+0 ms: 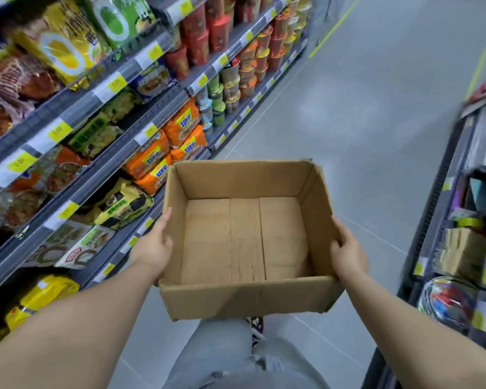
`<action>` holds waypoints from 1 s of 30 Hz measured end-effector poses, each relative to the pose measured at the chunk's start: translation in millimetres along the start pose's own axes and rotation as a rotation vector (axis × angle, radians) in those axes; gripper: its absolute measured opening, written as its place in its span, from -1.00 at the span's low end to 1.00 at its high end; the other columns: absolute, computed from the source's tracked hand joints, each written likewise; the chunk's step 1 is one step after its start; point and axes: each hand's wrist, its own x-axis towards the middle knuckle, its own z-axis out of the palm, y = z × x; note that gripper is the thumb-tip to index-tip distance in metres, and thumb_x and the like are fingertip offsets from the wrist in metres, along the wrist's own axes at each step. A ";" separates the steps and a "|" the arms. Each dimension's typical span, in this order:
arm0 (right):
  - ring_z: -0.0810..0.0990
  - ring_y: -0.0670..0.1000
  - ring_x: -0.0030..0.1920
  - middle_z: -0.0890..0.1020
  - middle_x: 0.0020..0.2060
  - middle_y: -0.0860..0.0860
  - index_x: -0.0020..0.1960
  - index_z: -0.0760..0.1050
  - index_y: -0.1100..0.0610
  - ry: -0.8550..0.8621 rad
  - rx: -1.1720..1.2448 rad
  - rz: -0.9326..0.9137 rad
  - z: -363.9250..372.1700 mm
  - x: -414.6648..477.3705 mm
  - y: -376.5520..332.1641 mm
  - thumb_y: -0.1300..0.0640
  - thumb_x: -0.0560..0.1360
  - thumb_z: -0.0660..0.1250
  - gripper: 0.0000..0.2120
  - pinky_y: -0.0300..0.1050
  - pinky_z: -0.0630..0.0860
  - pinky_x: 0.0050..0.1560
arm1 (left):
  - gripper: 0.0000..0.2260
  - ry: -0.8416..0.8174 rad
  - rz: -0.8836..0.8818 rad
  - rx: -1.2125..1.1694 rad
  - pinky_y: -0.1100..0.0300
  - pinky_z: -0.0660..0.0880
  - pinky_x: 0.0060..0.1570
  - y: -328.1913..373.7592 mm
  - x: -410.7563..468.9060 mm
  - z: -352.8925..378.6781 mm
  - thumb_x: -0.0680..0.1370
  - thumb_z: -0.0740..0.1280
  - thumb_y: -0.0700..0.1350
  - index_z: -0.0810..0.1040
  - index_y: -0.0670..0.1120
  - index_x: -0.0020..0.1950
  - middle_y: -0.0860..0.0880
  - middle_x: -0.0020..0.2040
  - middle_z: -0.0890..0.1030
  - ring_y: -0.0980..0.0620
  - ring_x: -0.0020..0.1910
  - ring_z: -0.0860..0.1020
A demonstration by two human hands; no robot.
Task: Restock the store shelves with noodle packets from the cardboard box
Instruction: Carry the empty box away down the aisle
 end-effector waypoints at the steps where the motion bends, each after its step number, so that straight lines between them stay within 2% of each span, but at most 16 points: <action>1: 0.52 0.14 -0.15 0.59 0.13 0.07 0.41 0.24 -0.28 0.002 -0.012 -0.005 -5.8 14.0 -5.4 0.21 0.57 0.08 -0.47 -0.08 0.40 -0.18 | -0.42 -0.005 -0.008 0.005 0.16 0.25 -0.52 13.5 12.5 -0.3 0.61 0.14 -0.15 -0.01 0.31 0.49 -0.15 -0.36 0.50 -0.08 -0.46 0.41; 5: 0.49 0.11 -0.19 0.61 0.11 0.05 0.40 0.26 -0.27 0.054 -0.011 -0.008 -22.3 81.4 -33.3 0.23 0.56 0.09 -0.46 -0.13 0.35 -0.21 | -0.41 -0.009 -0.004 0.015 -0.01 0.50 -0.30 66.2 76.4 -0.1 0.60 0.15 -0.15 0.00 0.31 0.50 -0.22 -0.15 0.61 -0.21 -0.22 0.57; 8: 0.43 0.09 -0.26 0.63 0.02 0.08 0.40 0.26 -0.28 0.091 0.009 0.035 -32.6 128.0 -53.5 0.23 0.56 0.09 -0.47 -0.12 0.35 -0.25 | -0.40 0.002 0.024 0.045 -0.02 0.52 -0.26 107.9 129.4 -5.0 0.59 0.16 -0.14 0.00 0.30 0.50 -0.21 -0.13 0.62 -0.18 -0.26 0.55; 10: 0.49 0.14 -0.20 0.63 0.05 0.08 0.40 0.26 -0.27 0.105 0.017 0.045 -40.8 153.3 -65.9 0.22 0.56 0.09 -0.47 -0.11 0.37 -0.21 | -0.40 0.002 0.058 0.063 0.01 0.50 -0.27 136.0 161.3 -10.6 0.59 0.16 -0.15 0.01 0.29 0.50 -0.20 -0.08 0.63 -0.15 -0.28 0.53; 13: 0.57 0.20 -0.01 0.60 0.16 0.03 0.40 0.27 -0.27 0.125 0.057 0.088 -57.7 196.3 -82.9 0.22 0.55 0.11 -0.47 -0.10 0.40 -0.12 | -0.41 -0.003 0.110 0.089 0.01 0.53 -0.14 182.8 210.1 -17.8 0.58 0.17 -0.14 0.02 0.28 0.50 -0.20 -0.01 0.62 -0.18 -0.16 0.56; 15: 0.57 0.21 0.03 0.59 0.18 0.03 0.39 0.27 -0.30 0.144 0.076 0.122 -71.3 228.3 -92.1 0.21 0.54 0.12 -0.46 -0.06 0.43 -0.06 | -0.40 -0.006 0.141 0.103 -0.01 0.53 -0.07 217.8 242.4 -22.1 0.58 0.18 -0.13 0.01 0.31 0.50 -0.20 0.01 0.62 -0.20 -0.11 0.58; 20: 0.58 0.17 -0.12 0.62 0.11 0.02 0.36 0.28 -0.33 0.191 0.140 0.154 -111.8 317.6 -105.4 0.20 0.52 0.11 -0.45 0.01 0.52 -0.11 | -0.40 -0.030 0.206 0.147 0.02 0.47 -0.20 317.8 314.5 -18.6 0.57 0.17 -0.13 0.01 0.30 0.50 -0.17 -0.14 0.61 -0.14 -0.27 0.50; 24: 0.58 0.13 -0.18 0.63 0.07 0.00 0.36 0.28 -0.33 0.211 0.158 0.171 -152.3 400.6 -109.4 0.20 0.52 0.10 -0.46 -0.03 0.52 -0.16 | -0.40 -0.032 0.241 0.149 0.08 0.43 -0.22 401.4 363.8 -2.9 0.56 0.16 -0.14 0.03 0.29 0.50 -0.18 -0.04 0.61 -0.14 -0.23 0.51; 28: 0.54 0.13 -0.23 0.63 0.00 0.02 0.35 0.28 -0.33 0.203 0.159 0.171 -202.4 484.3 -111.5 0.21 0.52 0.09 -0.45 -0.09 0.42 -0.24 | -0.39 -0.024 0.237 0.133 0.03 0.48 -0.22 486.1 404.6 12.6 0.56 0.15 -0.14 0.02 0.32 0.49 -0.16 -0.10 0.62 -0.16 -0.23 0.54; 30: 0.54 0.13 -0.25 0.63 -0.03 0.03 0.36 0.27 -0.34 0.206 0.156 0.166 -228.8 522.2 -114.3 0.21 0.52 0.09 -0.44 -0.11 0.39 -0.27 | -0.40 -0.021 0.240 0.137 0.02 0.49 -0.23 527.5 422.9 19.6 0.57 0.15 -0.14 0.02 0.31 0.49 -0.15 -0.06 0.62 -0.14 -0.24 0.53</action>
